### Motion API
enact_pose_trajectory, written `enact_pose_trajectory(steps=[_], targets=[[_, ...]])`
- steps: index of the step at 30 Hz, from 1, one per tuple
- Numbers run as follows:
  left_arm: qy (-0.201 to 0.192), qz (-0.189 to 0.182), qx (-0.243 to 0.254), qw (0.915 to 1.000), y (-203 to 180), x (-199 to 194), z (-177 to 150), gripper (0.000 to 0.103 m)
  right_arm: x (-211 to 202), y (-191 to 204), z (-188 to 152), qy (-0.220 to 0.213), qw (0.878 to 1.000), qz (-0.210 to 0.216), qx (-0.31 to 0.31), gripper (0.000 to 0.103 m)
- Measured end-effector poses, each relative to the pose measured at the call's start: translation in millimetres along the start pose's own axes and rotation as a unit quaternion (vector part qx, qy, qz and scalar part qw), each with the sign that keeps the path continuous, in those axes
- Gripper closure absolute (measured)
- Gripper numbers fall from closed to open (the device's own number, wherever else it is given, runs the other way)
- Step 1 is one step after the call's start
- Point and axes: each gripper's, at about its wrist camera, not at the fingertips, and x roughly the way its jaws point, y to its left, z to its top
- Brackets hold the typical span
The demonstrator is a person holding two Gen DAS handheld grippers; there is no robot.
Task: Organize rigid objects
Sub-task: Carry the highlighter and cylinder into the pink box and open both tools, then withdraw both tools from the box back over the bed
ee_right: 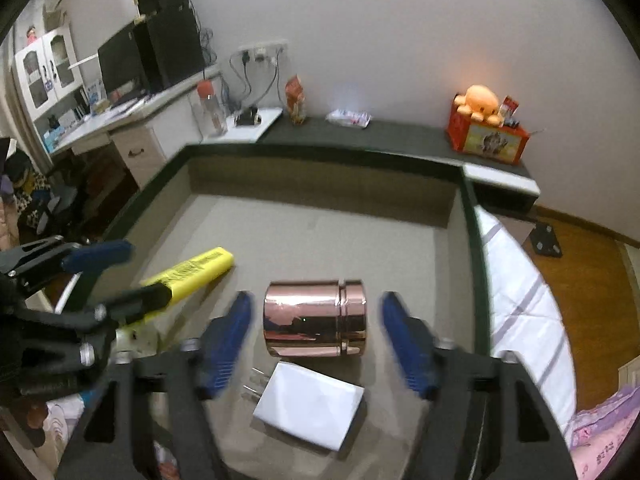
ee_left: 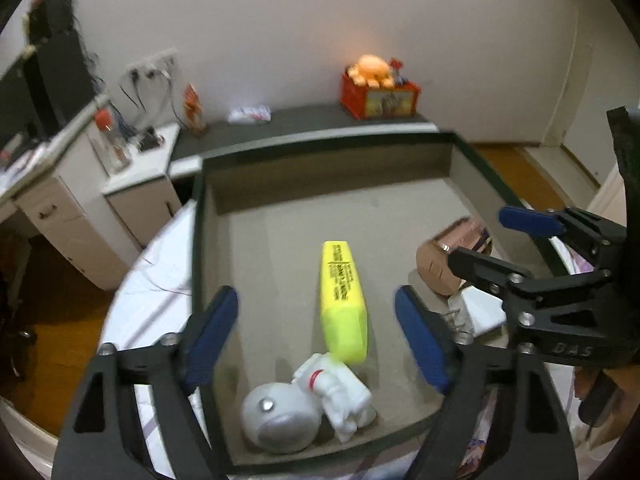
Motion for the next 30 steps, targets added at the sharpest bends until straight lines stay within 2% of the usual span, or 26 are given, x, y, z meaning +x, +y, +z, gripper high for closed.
enact_pose_trajectory(steps=[2, 6, 8, 9, 10, 11, 17, 21, 23, 26, 30], targets=[[-0.009, -0.004, -0.005, 0.9999, 2, -13, -1, 0.013, -13, 2, 1, -0.015, 1.000, -0.004, -0.004, 0.021], [-0.056, 0.029, -0.014, 0.9979, 2, -54, -10, 0.000, -48, 10, 0, -0.054, 0.998, -0.014, -0.009, 0.021], [-0.085, 0.043, -0.029, 0.9951, 4, -79, -18, 0.000, -68, 14, -5, -0.075, 0.997, -0.017, -0.010, 0.018], [-0.102, 0.043, -0.037, 0.9932, 5, -91, -23, 0.000, -82, 17, -9, -0.090, 0.996, -0.020, -0.011, 0.012], [-0.120, 0.042, -0.049, 0.9907, 6, -105, -29, 0.000, -92, 19, -12, -0.101, 0.995, -0.022, -0.012, 0.001], [-0.132, 0.046, -0.059, 0.9883, 8, -117, -35, 0.000, -103, 21, -16, -0.113, 0.993, -0.025, -0.014, 0.000], [-0.191, 0.094, -0.087, 0.9732, 6, -176, -69, 0.000, -164, 36, -47, -0.182, 0.982, -0.044, -0.015, 0.000], [-0.204, 0.099, -0.060, 0.9722, -7, -199, -94, 0.000, -194, 45, -70, -0.221, 0.973, -0.069, -0.013, 0.000], [-0.206, 0.101, -0.034, 0.9727, -14, -209, -103, 0.000, -206, 48, -81, -0.235, 0.969, -0.070, -0.006, 0.000], [-0.219, 0.131, -0.013, 0.9668, -25, -224, -113, 0.000, -217, 51, -95, -0.244, 0.967, -0.066, 0.006, 0.000], [-0.248, 0.121, -0.024, 0.9608, -29, -242, -124, 0.000, -226, 56, -107, -0.249, 0.966, -0.066, 0.013, 0.000]])
